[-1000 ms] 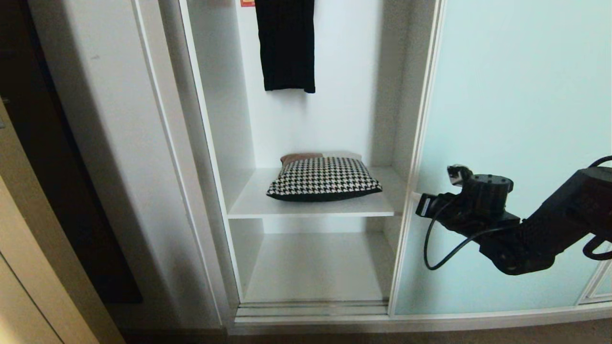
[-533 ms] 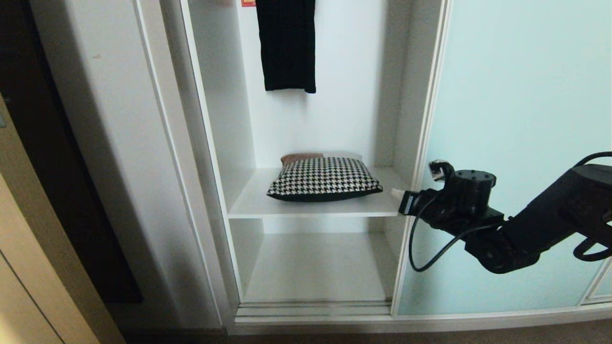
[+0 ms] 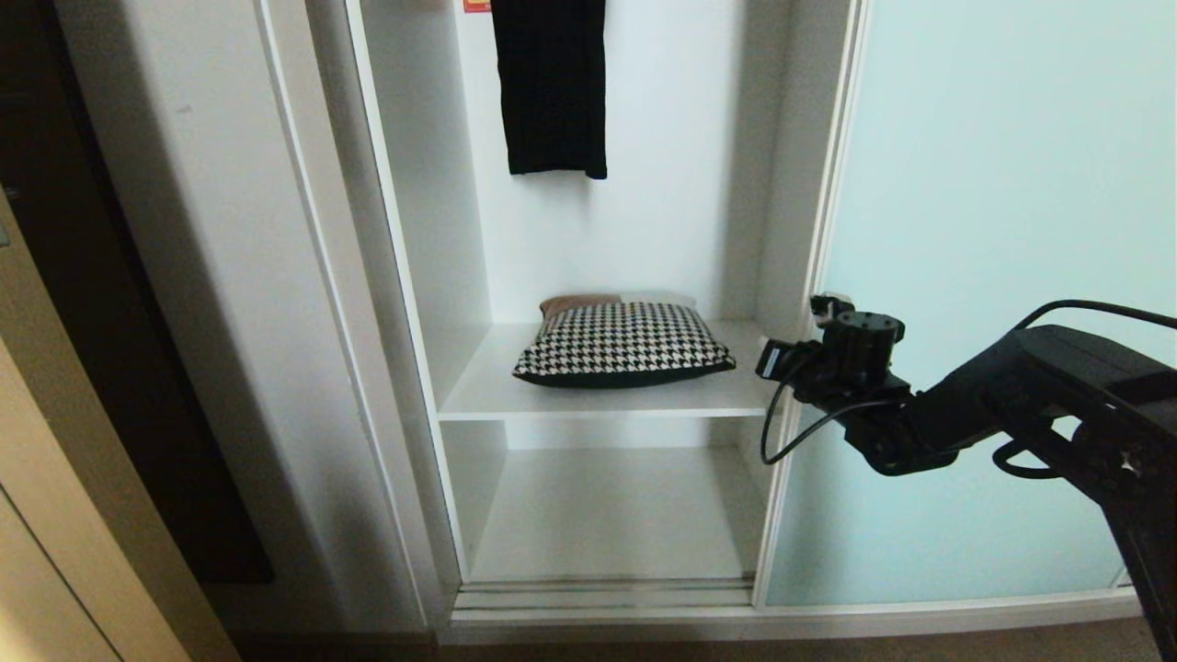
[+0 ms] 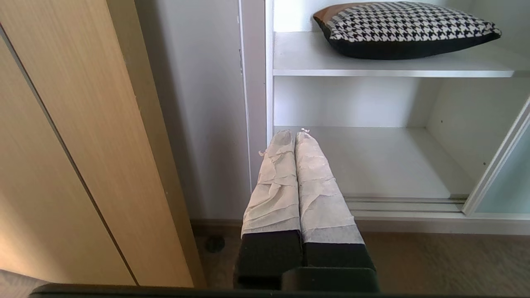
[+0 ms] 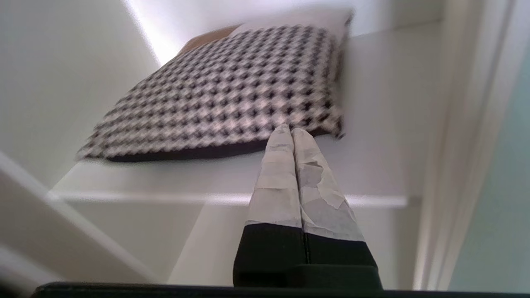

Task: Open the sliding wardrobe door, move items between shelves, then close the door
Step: Open the door

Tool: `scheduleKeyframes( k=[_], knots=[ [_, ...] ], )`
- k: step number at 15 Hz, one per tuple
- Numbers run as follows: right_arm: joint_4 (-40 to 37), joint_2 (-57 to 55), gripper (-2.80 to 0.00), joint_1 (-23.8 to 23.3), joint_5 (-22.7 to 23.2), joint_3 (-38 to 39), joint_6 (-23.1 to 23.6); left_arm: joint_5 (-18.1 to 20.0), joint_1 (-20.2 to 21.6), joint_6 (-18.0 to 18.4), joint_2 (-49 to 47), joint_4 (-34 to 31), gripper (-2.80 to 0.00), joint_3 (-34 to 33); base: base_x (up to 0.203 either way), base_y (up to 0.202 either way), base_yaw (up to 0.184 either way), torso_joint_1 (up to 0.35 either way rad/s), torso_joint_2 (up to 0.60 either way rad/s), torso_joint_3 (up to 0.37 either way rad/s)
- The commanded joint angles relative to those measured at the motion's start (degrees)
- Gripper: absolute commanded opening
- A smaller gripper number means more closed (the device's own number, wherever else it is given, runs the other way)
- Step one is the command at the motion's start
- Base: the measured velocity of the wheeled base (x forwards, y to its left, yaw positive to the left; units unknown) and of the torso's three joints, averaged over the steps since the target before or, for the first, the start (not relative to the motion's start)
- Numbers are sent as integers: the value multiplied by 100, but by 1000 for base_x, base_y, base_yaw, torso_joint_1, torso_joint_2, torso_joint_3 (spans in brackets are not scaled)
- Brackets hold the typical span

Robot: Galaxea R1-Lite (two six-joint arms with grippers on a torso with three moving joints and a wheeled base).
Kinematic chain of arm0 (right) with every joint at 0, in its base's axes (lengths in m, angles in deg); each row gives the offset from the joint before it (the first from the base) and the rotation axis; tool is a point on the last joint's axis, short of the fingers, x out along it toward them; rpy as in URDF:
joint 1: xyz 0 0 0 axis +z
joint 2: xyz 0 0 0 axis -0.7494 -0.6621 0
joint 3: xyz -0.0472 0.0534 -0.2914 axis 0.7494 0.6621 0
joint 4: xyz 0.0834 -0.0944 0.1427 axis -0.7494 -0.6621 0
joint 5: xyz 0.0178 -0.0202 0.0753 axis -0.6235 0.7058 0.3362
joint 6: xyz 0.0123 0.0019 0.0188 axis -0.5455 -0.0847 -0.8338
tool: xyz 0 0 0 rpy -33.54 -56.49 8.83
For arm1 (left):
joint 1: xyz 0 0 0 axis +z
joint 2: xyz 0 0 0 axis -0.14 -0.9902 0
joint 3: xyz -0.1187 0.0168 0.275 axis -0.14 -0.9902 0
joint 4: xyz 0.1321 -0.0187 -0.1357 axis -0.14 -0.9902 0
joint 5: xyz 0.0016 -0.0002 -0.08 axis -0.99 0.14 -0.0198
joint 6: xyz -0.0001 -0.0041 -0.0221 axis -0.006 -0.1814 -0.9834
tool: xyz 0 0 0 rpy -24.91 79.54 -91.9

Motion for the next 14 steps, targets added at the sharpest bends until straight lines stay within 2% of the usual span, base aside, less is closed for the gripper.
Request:
scheduleKeyframes(
  k=[1,14],
  knots=[
    [-25,-478,-280,-101,-203,-514,0,-2,-5,-2,-7,2,-280,5,0,0,0,0,0,0],
    [-778,-911,-280,-615,-309,-1737,2,-2,3,-2,-7,2,-280,3,0,0,0,0,0,0]
  ],
)
